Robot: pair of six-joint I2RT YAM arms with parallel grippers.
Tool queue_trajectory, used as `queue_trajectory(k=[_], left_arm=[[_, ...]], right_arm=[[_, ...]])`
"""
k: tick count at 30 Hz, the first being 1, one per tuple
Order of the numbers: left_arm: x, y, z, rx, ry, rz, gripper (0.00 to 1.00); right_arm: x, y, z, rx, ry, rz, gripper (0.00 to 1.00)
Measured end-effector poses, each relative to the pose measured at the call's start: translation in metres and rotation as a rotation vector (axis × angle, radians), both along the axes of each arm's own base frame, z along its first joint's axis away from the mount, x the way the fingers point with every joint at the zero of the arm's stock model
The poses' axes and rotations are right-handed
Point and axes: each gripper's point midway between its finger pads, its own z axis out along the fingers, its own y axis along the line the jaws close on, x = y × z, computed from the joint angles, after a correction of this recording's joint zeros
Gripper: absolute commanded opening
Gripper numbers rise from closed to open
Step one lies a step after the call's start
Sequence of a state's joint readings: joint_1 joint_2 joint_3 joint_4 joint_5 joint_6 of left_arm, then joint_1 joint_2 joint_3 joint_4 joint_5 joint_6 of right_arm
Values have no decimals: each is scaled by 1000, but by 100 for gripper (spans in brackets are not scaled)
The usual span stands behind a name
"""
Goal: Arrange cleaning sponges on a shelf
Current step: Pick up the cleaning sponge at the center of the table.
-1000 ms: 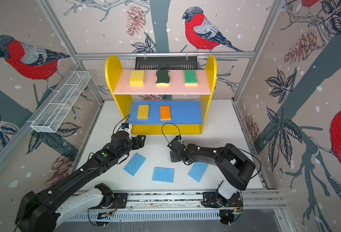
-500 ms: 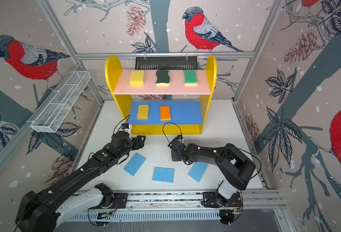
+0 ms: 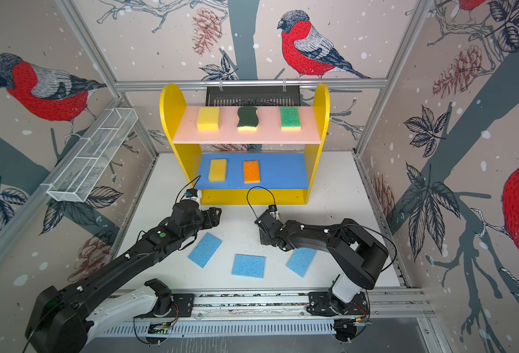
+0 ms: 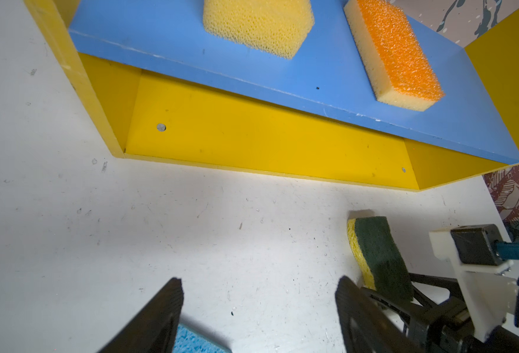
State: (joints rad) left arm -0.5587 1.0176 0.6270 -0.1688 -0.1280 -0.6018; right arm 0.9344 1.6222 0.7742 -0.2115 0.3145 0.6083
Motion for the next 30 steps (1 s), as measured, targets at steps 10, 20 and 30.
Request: queue_trajectory(k=[10, 20, 30], left_arm=[[1, 0, -5, 8, 14, 0, 79], [-2, 4, 8, -1, -16, 10, 79], [-1, 7, 8, 16, -21, 22, 79]], right_arm=[[8, 1, 0, 0, -38, -21, 58], [16, -11, 38, 4, -111, -70, 58], [48, -26, 120, 83, -272, -117, 59]])
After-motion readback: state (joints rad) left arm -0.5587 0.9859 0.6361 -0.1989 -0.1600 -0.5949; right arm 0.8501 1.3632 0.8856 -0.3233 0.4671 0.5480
